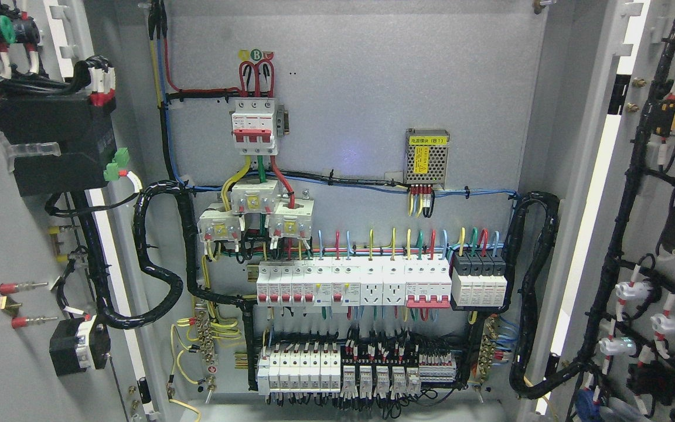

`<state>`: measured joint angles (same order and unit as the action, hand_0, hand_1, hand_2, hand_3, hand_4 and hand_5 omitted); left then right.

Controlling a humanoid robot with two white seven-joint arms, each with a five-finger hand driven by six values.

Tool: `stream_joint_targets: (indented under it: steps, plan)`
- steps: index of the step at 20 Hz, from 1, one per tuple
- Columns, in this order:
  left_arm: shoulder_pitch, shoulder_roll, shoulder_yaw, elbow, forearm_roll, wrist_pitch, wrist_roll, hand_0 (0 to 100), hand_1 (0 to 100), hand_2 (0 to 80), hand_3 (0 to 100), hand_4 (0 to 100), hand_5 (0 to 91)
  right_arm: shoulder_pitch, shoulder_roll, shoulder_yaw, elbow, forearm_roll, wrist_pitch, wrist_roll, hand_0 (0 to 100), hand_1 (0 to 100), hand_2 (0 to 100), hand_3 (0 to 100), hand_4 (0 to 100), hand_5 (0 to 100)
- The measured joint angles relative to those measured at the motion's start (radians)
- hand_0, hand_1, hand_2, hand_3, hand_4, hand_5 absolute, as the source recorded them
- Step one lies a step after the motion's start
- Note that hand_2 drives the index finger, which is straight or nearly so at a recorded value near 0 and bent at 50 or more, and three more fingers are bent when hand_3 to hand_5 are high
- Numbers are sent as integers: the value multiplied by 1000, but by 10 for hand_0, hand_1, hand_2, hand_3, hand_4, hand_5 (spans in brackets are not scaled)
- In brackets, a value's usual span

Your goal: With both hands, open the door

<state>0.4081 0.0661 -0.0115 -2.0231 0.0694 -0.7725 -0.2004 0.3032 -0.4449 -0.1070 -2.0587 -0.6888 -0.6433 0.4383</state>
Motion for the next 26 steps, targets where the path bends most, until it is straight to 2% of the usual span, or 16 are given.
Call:
stream_joint_targets:
  steps: [8, 14, 21, 26]
  plan:
    - [-50, -34, 8, -8, 20, 0, -3, 120, 389, 0, 0, 0, 0, 8, -7, -27, 25, -39, 1, 0, 120, 389, 0, 0, 0, 0]
    - [-61, -36, 59, -12, 73, 0, -2, 120, 389, 0, 0, 0, 0, 17, -8, -49, 48, -67, 2, 0, 120, 389, 0, 0, 0, 0]
    - [-51, 5, 145, -13, 175, 0, 1, 120, 389, 0, 0, 0, 0, 38, -9, -77, 69, -96, 4, -1, 120, 389, 0, 0, 0, 0]
    - [-33, 60, 214, -5, 284, 0, 4, 120, 389, 0, 0, 0, 0, 51, -9, -101, 78, -108, -5, -5, 120, 389, 0, 0, 0, 0]
